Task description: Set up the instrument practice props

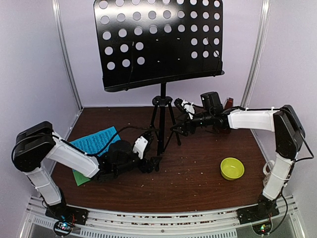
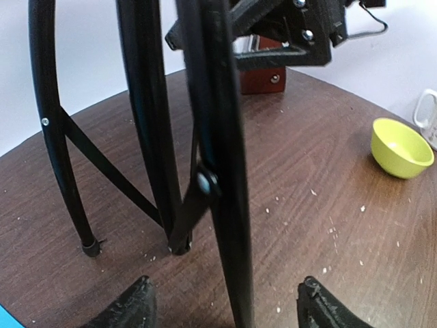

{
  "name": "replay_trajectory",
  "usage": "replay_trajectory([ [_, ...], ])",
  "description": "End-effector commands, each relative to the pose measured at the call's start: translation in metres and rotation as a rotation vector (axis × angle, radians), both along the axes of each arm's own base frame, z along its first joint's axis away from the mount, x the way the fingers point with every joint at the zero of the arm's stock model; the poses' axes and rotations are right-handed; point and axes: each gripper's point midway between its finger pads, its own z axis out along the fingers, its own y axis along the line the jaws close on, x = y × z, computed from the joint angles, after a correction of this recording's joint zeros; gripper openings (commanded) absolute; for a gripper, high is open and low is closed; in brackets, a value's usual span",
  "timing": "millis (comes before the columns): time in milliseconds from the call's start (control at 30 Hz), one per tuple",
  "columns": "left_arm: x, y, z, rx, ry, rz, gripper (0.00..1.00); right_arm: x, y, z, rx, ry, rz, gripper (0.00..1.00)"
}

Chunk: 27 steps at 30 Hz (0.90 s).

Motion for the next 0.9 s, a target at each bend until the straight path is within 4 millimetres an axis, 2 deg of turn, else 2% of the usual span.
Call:
replay_trajectory([
  [0,0.015,-0.015,0.025,-0.131,-0.012,0.061,0.70,0.004,0.011,0.011,0.057,0.006,0.045,0.73],
  [233,0.022,-0.029,0.017,-0.137,0.015,0.106,0.64,0.002,0.015,0.008,0.087,0.032,0.061,0.59],
  [433,0.028,-0.027,0.007,-0.124,0.049,0.162,0.54,-0.005,0.014,0.011,0.110,0.043,0.070,0.43],
  [600,0.024,-0.017,0.002,-0.120,0.060,0.177,0.41,-0.009,0.013,0.007,0.105,0.048,0.070,0.34],
  [867,0.017,-0.007,0.005,-0.098,0.043,0.158,0.26,-0.022,0.011,0.008,0.109,0.059,0.068,0.17],
])
